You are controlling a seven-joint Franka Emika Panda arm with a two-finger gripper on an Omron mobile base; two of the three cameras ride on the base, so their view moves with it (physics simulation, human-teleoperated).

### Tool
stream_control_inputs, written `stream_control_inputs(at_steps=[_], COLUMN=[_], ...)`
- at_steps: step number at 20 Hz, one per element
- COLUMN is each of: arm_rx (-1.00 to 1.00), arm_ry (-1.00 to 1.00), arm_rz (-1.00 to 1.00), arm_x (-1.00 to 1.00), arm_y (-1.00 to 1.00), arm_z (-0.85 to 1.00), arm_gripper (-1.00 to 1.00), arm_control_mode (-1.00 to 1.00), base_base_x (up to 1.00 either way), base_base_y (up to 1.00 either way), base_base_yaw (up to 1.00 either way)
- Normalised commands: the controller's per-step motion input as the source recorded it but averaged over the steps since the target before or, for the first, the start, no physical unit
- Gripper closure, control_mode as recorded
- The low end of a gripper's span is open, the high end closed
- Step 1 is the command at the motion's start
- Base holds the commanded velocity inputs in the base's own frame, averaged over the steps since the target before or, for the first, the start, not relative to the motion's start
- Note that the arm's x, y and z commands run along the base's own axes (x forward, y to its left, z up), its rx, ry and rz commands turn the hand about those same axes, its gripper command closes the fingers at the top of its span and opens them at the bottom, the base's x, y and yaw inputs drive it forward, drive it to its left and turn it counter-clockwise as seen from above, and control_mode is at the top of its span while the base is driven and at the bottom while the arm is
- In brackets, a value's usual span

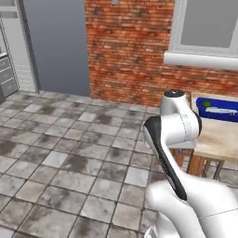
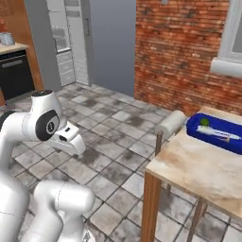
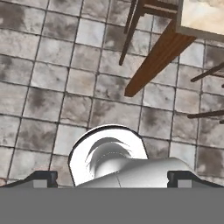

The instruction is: Gather the mushroom and lime from the fridge and place them on a tray on the dining counter. Then gather the chicken drumstick and fish from the fridge and place them on the other tray.

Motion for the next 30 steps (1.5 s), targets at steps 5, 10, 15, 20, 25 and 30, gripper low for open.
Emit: stream_control_inputs(at_steps=[5, 10, 15, 20, 25, 30], arm_rx=[0.00, 0.00, 0.00, 0.00, 0.00, 0.00], arm_ry=[0.00, 0.00, 0.00, 0.00, 0.00, 0.00], arm_rz=[0.00, 0.00, 0.00, 0.00, 0.00, 0.00], arm_x=[0.00, 0.00, 0.00, 0.00, 0.00, 0.00], arm_y=[0.00, 0.00, 0.00, 0.00, 0.00, 0.00], arm_z=[0.00, 0.00, 0.00, 0.00, 0.00, 0.00], arm_gripper=[-1.00, -1.00, -1.00, -1.00, -1.00, -1.00], arm_control_mode=[1.00, 1.00, 1.00, 1.00, 1.00, 1.00], base_base_x=[0.99, 1.00, 1.00, 1.00, 1.00, 1.00], base_base_y=[0.49, 0.04, 0.13, 0.18, 0.26, 0.24], base_base_yaw=[0.36, 0.15, 0.10, 0.10, 0.09, 0.05])
